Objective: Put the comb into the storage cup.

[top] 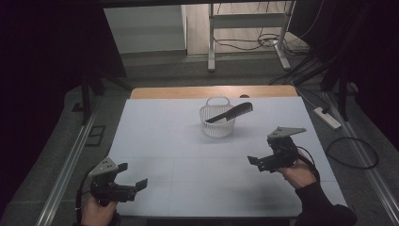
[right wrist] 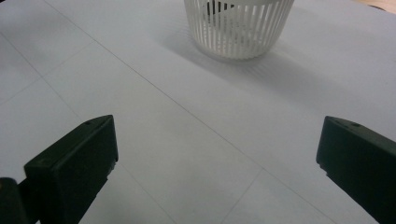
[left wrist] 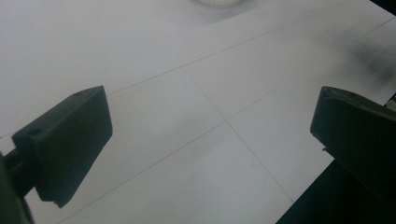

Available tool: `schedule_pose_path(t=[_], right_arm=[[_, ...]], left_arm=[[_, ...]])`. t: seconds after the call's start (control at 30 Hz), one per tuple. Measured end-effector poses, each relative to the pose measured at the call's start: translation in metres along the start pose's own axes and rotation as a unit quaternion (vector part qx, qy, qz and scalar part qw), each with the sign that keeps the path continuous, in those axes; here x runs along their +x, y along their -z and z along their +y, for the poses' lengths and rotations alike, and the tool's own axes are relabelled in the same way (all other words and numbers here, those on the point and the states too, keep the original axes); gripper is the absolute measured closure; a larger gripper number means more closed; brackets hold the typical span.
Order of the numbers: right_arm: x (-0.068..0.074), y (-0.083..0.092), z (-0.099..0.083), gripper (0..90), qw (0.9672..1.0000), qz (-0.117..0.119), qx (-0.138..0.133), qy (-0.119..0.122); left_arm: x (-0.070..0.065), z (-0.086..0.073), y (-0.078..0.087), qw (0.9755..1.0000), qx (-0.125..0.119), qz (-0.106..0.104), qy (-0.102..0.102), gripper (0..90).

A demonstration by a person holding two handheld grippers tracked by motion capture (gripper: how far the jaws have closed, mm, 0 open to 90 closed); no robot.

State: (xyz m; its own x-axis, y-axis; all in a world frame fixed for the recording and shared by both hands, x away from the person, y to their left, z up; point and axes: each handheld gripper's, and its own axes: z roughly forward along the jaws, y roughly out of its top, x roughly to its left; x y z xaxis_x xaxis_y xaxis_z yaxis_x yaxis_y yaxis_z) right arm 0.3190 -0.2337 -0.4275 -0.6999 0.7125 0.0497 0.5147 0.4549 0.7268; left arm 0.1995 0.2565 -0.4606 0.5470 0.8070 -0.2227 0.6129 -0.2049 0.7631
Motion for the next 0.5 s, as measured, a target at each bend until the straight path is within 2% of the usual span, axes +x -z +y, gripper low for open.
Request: schedule_pose_path(t=[0.23, 0.5], right_arm=[[0.000, 0.007, -0.008, 0.0, 0.9999, -0.016, -0.002, 0.004], [-0.002, 0.013, -0.017, 0.0, 0.9998, -0.019, 0.003, -0.006]], left_arm=[[0.000, 0.000, 0.000, 1.0000, 0.000, 0.000, 0.001, 0.0], [0.001, 0.000, 0.000, 1.0000, 0.000, -0.002, 0.002, 0.0]])
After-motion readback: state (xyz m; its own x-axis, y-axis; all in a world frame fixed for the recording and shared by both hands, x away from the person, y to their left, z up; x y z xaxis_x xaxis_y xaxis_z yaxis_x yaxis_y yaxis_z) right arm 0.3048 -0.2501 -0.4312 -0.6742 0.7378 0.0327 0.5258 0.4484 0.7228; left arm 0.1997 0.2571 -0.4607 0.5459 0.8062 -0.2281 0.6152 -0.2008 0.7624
